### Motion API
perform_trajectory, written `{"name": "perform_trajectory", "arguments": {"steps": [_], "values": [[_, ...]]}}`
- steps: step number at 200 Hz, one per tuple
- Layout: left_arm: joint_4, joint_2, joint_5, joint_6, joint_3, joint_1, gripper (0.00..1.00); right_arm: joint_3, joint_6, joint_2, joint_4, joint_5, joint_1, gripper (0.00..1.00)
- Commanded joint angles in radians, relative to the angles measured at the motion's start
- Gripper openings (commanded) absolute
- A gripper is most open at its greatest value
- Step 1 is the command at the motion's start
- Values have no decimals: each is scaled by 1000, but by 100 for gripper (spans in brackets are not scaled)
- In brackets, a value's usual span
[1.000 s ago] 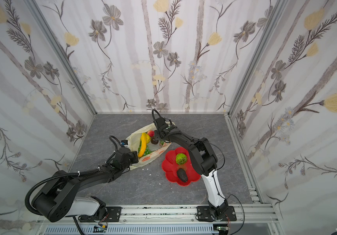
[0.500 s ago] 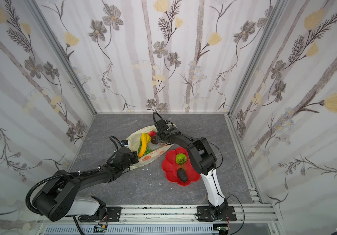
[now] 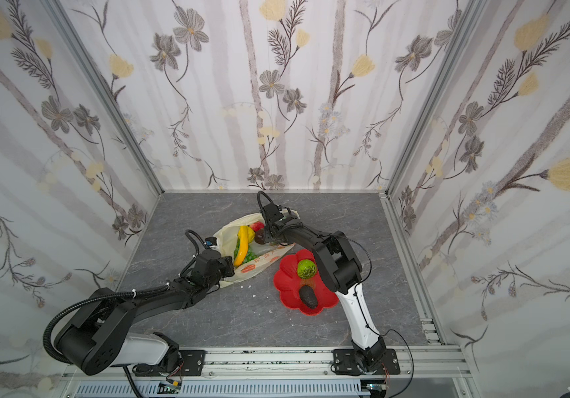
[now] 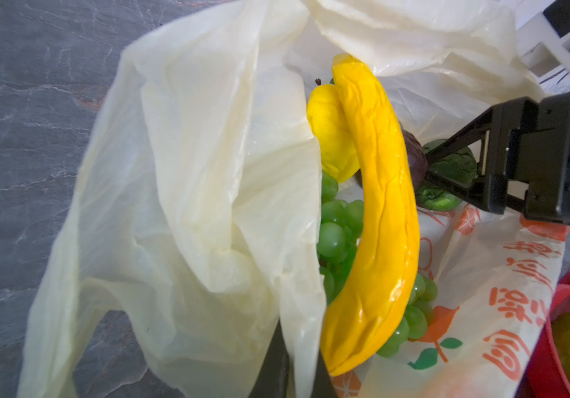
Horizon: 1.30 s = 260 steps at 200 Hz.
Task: Take fruits out of the plastic bag
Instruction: Pick up the fruit from the plastic bag, then place the fruit on the plate.
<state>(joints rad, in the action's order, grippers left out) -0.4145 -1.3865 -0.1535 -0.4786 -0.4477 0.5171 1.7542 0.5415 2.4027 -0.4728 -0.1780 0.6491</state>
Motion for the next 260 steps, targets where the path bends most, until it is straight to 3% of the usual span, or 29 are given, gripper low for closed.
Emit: {"name": "perform_trajectory", "arguments": {"steps": [1, 50, 156, 260], "values": [[-15, 3, -4, -4, -9, -1, 9, 10, -2, 2, 25, 18, 1, 67], [-15, -3, -4, -4, -9, 0, 9, 11, -11, -30, 31, 23, 5, 61], [-15, 0, -8, -1, -9, 0, 9, -23, -36, -173, 37, 20, 36, 61], [-13, 16, -23, 6, -4, 0, 9, -588, 14, -711, 72, -72, 28, 62]]}}
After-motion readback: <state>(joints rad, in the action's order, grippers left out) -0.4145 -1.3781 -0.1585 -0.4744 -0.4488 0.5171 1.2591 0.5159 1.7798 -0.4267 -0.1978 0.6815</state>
